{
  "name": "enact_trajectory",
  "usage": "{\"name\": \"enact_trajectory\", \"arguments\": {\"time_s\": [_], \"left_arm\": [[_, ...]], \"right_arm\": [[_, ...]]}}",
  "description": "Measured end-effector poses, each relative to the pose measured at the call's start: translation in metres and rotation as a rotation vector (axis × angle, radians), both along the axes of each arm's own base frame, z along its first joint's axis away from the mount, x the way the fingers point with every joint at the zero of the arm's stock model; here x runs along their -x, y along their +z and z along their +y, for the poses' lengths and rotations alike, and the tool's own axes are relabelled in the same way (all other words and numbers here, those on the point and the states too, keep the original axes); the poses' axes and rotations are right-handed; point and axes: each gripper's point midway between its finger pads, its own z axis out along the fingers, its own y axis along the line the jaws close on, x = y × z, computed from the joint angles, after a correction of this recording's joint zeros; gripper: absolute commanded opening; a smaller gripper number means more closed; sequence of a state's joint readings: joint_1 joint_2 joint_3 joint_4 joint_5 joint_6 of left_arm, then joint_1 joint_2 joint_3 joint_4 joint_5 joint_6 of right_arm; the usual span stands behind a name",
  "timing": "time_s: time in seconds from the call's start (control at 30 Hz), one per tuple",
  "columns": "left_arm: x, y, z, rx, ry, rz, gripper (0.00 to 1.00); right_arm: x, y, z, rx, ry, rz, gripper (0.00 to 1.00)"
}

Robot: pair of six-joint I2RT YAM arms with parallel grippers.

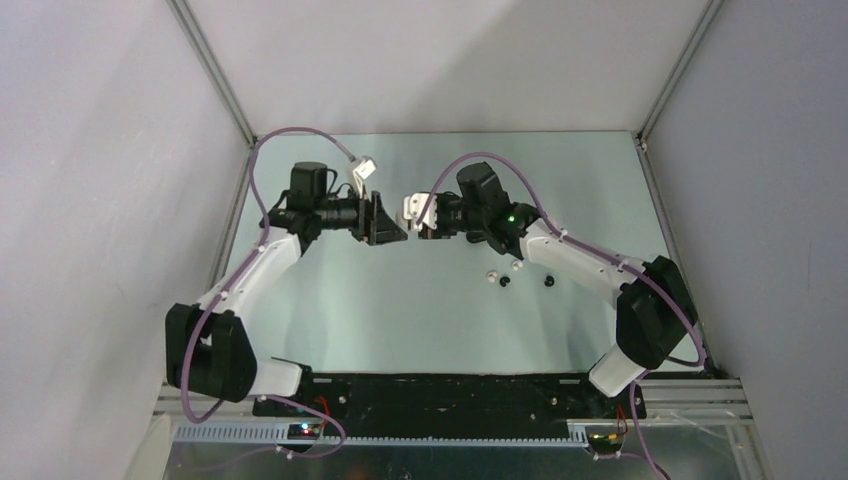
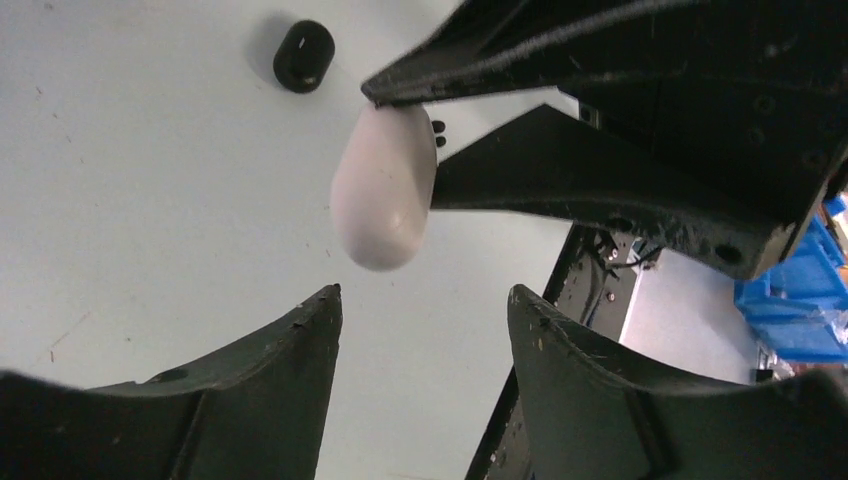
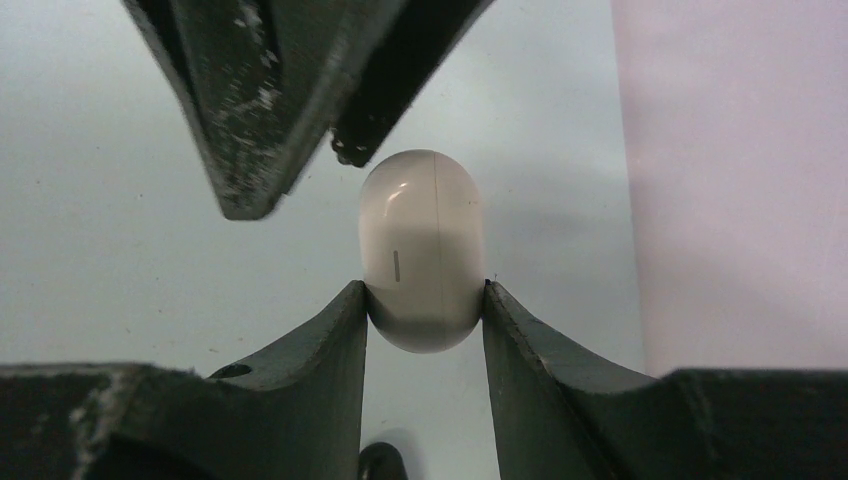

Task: Insert the wireless bluetooth earbuds into the charging case
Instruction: Pick up the charging case at the center of the board.

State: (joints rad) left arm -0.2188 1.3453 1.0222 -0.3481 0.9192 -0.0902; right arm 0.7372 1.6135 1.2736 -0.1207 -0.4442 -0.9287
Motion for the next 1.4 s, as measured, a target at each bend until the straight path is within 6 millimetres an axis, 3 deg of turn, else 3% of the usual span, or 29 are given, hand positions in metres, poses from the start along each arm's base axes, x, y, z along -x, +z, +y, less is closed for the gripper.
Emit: {"name": "enact_trajectory", "arguments": {"time_s": [0.17,0.43,0.67,0.77,0.87,1.03,1.2,1.4], "left_arm": [[-0.014,0.011,-0.005,0.040,0.029,-0.001,0.64],[-0.027,0.026,-0.012,0.115,0.075,0.022,0.45],[-0.035,0.024,-0.015,0.137,0.089,0.042,0.33],[-0.036,0.023,-0.015,0.142,0.090,0.054,0.21],[-0.036,0.023,-0.016,0.148,0.087,0.058,0.15],[-0.035,0.022,-0.017,0.149,0.063,0.049,0.06],[-0.038,0.023,-0.015,0.124,0.042,-0.013,0.00],[-0.040,0.031,-0.009,0.040,-0.032,-0.221,0.00]], "right_arm": [[0.000,0.005,0.002,-0.014,-0.018,-0.004,0.39],[-0.003,0.010,0.000,-0.023,-0.046,-0.011,0.39],[-0.005,0.012,-0.002,-0.028,-0.065,-0.013,0.39],[-0.006,0.012,-0.002,-0.029,-0.074,-0.005,0.46],[-0.006,0.012,-0.003,-0.034,-0.086,0.008,0.61],[-0.003,0.012,-0.004,-0.047,-0.090,0.076,0.73],[-0.005,0.027,-0.024,-0.070,-0.114,0.270,0.77],[-0.034,0.067,-0.061,-0.138,-0.140,0.456,0.73]]}}
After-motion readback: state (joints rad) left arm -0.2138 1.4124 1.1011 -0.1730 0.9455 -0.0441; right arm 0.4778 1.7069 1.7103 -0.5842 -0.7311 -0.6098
